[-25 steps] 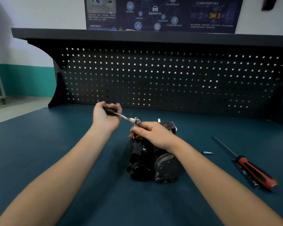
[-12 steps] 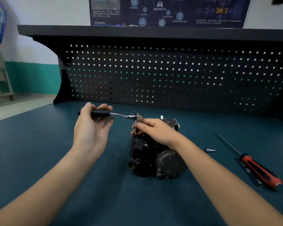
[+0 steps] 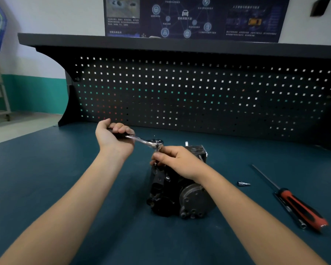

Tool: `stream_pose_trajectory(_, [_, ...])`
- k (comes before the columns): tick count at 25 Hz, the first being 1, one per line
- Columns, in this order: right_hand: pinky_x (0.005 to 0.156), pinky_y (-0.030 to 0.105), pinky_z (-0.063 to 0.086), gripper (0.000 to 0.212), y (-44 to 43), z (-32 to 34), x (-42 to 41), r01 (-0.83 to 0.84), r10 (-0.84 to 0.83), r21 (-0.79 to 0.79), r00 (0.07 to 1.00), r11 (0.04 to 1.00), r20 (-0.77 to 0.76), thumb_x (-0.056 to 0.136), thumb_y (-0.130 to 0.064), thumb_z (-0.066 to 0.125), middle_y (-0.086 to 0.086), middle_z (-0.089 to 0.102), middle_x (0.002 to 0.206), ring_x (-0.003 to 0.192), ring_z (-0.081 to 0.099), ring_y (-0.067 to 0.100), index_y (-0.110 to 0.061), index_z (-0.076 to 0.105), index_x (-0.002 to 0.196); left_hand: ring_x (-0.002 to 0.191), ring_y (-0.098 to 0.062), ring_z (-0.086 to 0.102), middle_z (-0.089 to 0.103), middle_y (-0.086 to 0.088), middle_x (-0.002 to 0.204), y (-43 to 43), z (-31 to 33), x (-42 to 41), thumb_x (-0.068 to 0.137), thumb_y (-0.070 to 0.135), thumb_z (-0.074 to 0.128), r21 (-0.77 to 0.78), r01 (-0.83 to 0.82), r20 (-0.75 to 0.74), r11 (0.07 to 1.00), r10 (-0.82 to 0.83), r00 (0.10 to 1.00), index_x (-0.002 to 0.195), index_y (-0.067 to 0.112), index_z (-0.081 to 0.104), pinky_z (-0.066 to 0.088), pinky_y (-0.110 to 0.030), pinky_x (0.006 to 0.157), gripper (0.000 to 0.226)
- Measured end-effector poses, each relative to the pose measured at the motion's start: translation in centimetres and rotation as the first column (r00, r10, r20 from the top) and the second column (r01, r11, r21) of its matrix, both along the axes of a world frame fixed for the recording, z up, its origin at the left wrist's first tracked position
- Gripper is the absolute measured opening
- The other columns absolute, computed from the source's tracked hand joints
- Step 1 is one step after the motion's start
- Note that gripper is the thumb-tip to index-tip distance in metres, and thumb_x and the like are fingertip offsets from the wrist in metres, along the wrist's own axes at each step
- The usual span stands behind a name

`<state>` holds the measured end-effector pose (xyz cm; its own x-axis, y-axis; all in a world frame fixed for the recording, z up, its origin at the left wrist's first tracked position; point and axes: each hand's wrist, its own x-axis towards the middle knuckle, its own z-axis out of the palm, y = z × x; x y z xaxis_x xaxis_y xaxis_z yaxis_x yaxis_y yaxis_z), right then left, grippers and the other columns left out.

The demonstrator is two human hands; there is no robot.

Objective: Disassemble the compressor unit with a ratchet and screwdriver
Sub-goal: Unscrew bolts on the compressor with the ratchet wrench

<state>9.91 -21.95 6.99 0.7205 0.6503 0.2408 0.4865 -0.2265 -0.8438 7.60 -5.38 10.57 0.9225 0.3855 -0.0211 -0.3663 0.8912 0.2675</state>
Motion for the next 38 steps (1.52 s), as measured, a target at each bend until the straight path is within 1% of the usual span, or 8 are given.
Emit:
stream_pose_trajectory(3, [0.073, 0.004, 0.045, 0.013, 0.0, -0.1, 0.0, -0.005, 0.005, 0.008, 1.000, 1.000, -0.017, 0.095, -0.019, 0.052, -0.005, 0.067, 0.091, 0.072, 0.059, -0.010, -0.016, 0.065, 0.097, 0.049, -0.006, 0.061, 0.047, 0.010, 0.046, 0.1, -0.2, -3.2, 0.096, 0.029, 0.038, 0.265, -0.059, -0.123, 0.963, 0.094, 0.988, 0.065, 0.022, 0.036, 0.039, -0.025, 0.066, 0.032])
stream_pose_trajectory(9, [0.085, 0.012, 0.045, 0.016, -0.3, 0.0, -0.3, -0.013, 0.013, -0.003, 0.999, 1.000, -0.032, 0.094, -0.028, 0.051, -0.007, 0.069, 0.093, 0.084, 0.061, 0.000, -0.024, 0.066, 0.091, 0.097, -0.009, 0.067, 0.071, 0.007, 0.092, -1.8, -3.1, -10.0, 0.096, 0.021, 0.043, 0.581, -0.137, 0.044, 0.802, 0.138, 0.989, 0.083, 0.026, 0.050, 0.050, -0.042, 0.077, 0.016])
stream_pose_trajectory(11, [0.080, 0.007, 0.044, 0.018, -0.3, 0.1, -0.3, -0.005, 0.005, -0.012, 0.999, 1.000, -0.035, 0.095, -0.031, 0.050, -0.010, 0.070, 0.091, 0.083, 0.062, -0.002, -0.026, 0.066, 0.090, 0.092, -0.011, 0.069, 0.072, 0.006, 0.094, -1.3, -3.6, -9.8, 0.098, 0.023, 0.044, 0.672, -0.195, 0.060, 0.714, 0.210, 0.976, 0.088, 0.027, 0.053, 0.054, -0.040, 0.071, 0.014])
stream_pose_trajectory(15, [0.077, 0.006, 0.043, 0.023, -0.1, 0.3, -0.3, 0.034, -0.033, -0.058, 0.999, 0.998, 0.003, 0.096, -0.032, 0.047, -0.009, 0.070, 0.092, 0.085, 0.062, -0.001, -0.022, 0.067, 0.092, 0.045, -0.005, 0.051, 0.058, 0.009, 0.060, 0.9, -3.7, -6.2, 0.096, 0.034, 0.047, 0.795, -0.232, 0.011, 0.560, 0.369, 0.929, 0.086, 0.023, 0.056, 0.044, -0.017, 0.044, 0.018])
stream_pose_trajectory(22, [0.076, 0.004, 0.043, 0.019, -0.3, 0.2, -0.3, 0.070, -0.070, -0.039, 0.997, 0.997, -0.009, 0.095, -0.029, 0.051, -0.013, 0.068, 0.090, 0.082, 0.060, -0.005, -0.022, 0.069, 0.093, 0.050, -0.005, 0.044, 0.058, 0.008, 0.066, 2.0, -2.9, 0.2, 0.096, 0.034, 0.048, 0.712, -0.044, -0.132, 0.701, 0.196, 0.972, 0.080, 0.019, 0.060, 0.038, -0.015, 0.041, 0.025])
stream_pose_trajectory(28, [0.082, 0.009, 0.044, 0.018, -0.3, 0.2, -0.2, 0.010, -0.011, -0.037, 1.000, 0.999, -0.012, 0.095, -0.027, 0.051, -0.012, 0.069, 0.090, 0.082, 0.061, -0.005, -0.021, 0.068, 0.093, 0.030, -0.002, 0.034, 0.063, 0.001, 0.078, 1.9, -3.1, -5.5, 0.092, 0.027, 0.054, 0.340, 0.075, -0.134, 0.937, -0.031, 0.990, 0.079, 0.017, 0.057, 0.028, -0.008, 0.031, 0.018])
stream_pose_trajectory(33, [0.084, 0.011, 0.045, 0.018, -0.4, 0.1, -0.2, -0.008, 0.008, -0.017, 1.000, 1.000, -0.025, 0.095, -0.027, 0.051, -0.010, 0.069, 0.090, 0.084, 0.062, -0.001, -0.021, 0.068, 0.094, 0.029, -0.002, 0.035, 0.052, -0.001, 0.101, 0.7, -2.8, -10.1, 0.093, 0.023, 0.048, 0.195, 0.152, -0.049, 0.969, -0.145, 0.988, 0.082, 0.012, 0.053, 0.031, -0.009, 0.033, 0.016])
stream_pose_trajectory(38, [0.082, 0.009, 0.044, 0.019, -0.3, 0.2, -0.2, 0.009, -0.009, -0.045, 1.000, 0.999, -0.010, 0.095, -0.030, 0.051, -0.013, 0.069, 0.090, 0.083, 0.061, -0.004, -0.026, 0.069, 0.091, 0.031, -0.003, 0.034, 0.059, 0.003, 0.085, 1.2, -3.2, -7.2, 0.097, 0.029, 0.044, 0.258, 0.067, -0.074, 0.964, -0.049, 0.996, 0.088, 0.012, 0.052, 0.030, -0.010, 0.032, 0.021])
